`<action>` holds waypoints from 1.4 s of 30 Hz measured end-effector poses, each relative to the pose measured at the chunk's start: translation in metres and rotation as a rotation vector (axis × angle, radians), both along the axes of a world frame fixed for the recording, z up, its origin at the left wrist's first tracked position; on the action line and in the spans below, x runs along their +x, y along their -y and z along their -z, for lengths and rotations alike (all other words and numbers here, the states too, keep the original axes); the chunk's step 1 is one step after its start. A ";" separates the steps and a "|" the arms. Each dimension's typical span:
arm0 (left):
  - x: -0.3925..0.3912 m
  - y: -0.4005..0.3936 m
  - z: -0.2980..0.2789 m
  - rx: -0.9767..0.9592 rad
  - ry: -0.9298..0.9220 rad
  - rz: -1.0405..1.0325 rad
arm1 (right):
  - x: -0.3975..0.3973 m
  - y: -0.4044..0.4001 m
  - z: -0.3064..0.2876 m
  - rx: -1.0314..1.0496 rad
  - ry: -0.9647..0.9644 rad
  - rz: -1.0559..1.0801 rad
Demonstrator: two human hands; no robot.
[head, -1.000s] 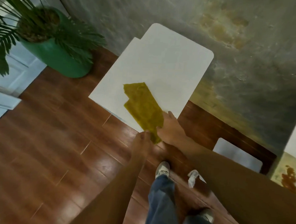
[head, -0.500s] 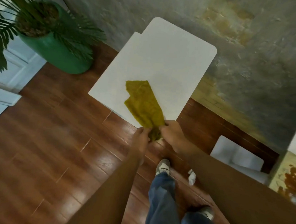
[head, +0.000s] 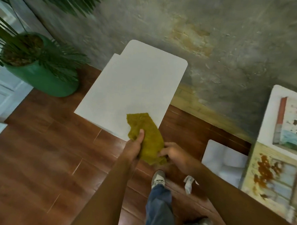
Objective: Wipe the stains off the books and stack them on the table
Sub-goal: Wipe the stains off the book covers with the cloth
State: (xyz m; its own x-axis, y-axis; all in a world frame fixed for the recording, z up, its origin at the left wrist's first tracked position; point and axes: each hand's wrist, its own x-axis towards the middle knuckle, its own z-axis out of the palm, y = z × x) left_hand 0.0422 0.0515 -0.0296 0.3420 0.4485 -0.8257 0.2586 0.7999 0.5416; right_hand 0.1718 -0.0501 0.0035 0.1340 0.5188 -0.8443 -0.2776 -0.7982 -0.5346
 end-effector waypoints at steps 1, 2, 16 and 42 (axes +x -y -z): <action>0.002 0.002 -0.003 0.042 -0.010 0.030 | 0.001 0.009 -0.004 0.010 -0.037 0.044; 0.003 0.004 -0.001 0.086 -0.031 0.057 | 0.002 0.017 -0.005 0.018 -0.058 0.089; 0.082 0.120 -0.125 0.401 0.119 0.724 | 0.041 0.172 -0.072 0.346 0.855 -0.086; 0.140 0.422 -0.176 0.685 0.290 0.686 | 0.070 0.450 -0.155 0.463 0.555 0.696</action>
